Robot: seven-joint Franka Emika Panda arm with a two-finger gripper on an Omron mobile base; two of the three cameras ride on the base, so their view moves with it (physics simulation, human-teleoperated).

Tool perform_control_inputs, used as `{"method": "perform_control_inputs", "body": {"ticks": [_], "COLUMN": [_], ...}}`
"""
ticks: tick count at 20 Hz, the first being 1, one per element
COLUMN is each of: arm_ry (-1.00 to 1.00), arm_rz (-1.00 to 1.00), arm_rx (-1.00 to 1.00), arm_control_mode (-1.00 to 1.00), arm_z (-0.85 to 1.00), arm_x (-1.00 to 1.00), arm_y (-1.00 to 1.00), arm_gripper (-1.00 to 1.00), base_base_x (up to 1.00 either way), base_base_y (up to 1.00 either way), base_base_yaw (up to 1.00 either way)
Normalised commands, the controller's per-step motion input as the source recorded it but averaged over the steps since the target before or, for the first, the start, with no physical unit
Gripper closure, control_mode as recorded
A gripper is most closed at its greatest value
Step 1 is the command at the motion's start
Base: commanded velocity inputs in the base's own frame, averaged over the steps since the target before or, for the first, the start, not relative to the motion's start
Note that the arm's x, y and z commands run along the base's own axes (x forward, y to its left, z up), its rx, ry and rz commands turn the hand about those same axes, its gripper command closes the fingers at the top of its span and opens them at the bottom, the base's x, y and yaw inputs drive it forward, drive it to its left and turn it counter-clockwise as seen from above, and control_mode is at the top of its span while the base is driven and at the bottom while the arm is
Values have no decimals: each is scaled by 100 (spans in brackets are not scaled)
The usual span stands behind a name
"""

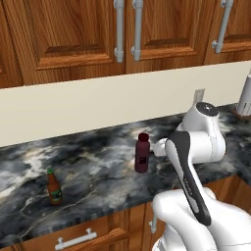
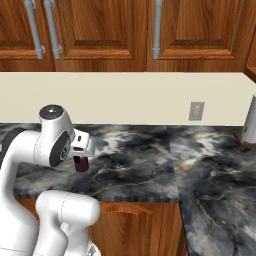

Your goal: Place the drinks on the dining counter in a tight cluster.

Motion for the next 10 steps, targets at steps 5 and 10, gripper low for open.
{"method": "perform_control_inputs", "body": {"ticks": [5,10], "arm_ry": [0,9], "arm_rz": [0,0], "arm_rx": [0,-4], "arm_control_mode": [-100,-100], "arm_z": [0,9], "arm_x": [0,27], "arm_y": [0,3], "arm_gripper": [-100,-100], "base_base_x": [0,0], "base_base_y": [0,0], "base_base_yaw": [0,0]}}
